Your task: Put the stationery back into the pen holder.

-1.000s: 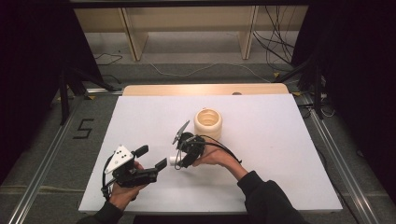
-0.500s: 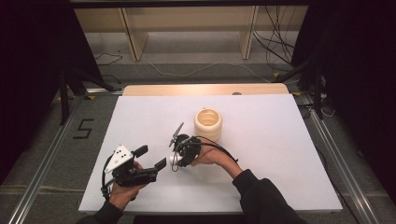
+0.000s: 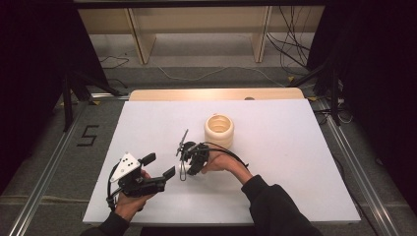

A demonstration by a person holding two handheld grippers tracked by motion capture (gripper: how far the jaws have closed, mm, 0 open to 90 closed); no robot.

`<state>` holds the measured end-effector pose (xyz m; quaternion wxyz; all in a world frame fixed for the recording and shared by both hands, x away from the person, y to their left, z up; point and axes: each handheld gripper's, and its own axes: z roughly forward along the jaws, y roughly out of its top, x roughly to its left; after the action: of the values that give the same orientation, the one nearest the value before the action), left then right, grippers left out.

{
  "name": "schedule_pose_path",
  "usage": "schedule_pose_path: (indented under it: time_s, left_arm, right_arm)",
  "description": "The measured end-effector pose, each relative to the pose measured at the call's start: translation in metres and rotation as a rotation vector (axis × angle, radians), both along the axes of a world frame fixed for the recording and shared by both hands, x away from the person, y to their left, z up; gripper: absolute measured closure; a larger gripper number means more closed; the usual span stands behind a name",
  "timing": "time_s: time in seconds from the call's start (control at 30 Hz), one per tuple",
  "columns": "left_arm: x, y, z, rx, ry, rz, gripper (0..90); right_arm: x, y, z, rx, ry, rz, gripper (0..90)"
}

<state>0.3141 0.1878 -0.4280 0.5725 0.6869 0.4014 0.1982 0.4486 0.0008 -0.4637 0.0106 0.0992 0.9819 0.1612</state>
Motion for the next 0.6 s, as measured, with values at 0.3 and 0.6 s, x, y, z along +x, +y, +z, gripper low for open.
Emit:
schedule_pose_path:
  time_s: [0.3,0.6]
  left_arm:
    - [0.0001,0.0006,0.0001,-0.001,0.000,0.003,11.6]
    - [0.0000,0.0009,0.0002,-0.003,-0.001,0.008,11.6]
  right_arm:
    - [0.0034,0.0056,0.0020,-0.051,0.000,0.044,68.7]
    - [0.0007,0.0067,0.0036,-0.066,-0.015,0.072,69.4]
